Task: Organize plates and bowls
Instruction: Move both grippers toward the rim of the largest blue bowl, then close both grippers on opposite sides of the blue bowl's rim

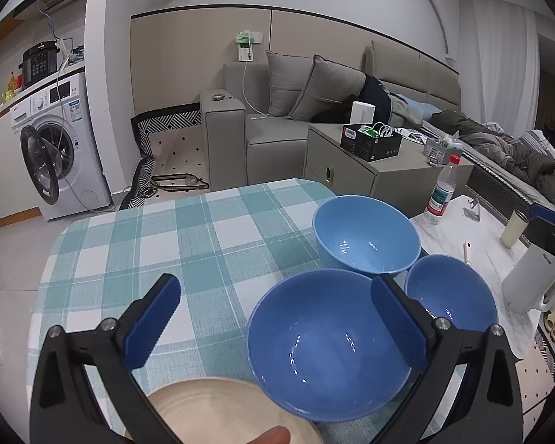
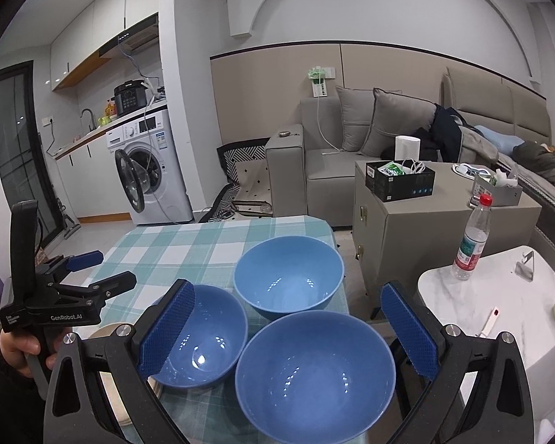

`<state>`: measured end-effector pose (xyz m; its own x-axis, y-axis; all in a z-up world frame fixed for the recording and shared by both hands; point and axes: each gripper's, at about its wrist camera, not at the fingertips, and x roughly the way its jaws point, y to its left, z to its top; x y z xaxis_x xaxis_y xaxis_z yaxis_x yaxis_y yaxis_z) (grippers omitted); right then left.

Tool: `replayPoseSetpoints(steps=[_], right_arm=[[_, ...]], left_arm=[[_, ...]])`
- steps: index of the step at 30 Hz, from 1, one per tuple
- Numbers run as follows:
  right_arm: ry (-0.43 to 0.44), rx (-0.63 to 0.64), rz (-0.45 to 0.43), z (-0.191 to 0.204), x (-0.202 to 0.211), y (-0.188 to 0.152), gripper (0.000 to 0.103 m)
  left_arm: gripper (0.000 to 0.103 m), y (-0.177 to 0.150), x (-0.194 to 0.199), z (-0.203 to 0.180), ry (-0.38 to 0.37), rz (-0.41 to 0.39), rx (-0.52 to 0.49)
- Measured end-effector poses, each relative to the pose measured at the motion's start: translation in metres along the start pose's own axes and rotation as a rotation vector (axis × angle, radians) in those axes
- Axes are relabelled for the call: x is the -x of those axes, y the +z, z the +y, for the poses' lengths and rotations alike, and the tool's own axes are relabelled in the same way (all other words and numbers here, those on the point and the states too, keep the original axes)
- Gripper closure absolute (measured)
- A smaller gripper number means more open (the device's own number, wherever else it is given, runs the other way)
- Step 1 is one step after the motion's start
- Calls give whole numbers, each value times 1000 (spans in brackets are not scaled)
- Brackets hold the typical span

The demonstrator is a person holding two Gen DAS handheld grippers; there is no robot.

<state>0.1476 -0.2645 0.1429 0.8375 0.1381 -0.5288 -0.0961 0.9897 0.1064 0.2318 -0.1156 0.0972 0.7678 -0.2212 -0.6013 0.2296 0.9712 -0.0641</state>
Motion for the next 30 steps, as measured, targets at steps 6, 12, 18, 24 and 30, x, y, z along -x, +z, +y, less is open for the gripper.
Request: replayPoseSetpoints(steps=[6, 12, 18, 24, 30], right_arm=[[-10, -7, 25, -8, -18, 8, 1], [-18, -17, 47, -19, -36, 14, 1], [-39, -32, 77, -31, -57, 19, 1], [-48, -45, 113, -41, -80, 20, 1], [-52, -56, 140, -47, -102, 19, 1]], left_arm=[[0, 15, -15, -3, -11, 0, 5], [0, 24, -40, -4, -14, 25, 12], [0, 30, -63, -8, -19, 46, 17], [0, 35, -84, -10, -23, 78, 22], [0, 37, -104, -13, -13, 111, 13]])
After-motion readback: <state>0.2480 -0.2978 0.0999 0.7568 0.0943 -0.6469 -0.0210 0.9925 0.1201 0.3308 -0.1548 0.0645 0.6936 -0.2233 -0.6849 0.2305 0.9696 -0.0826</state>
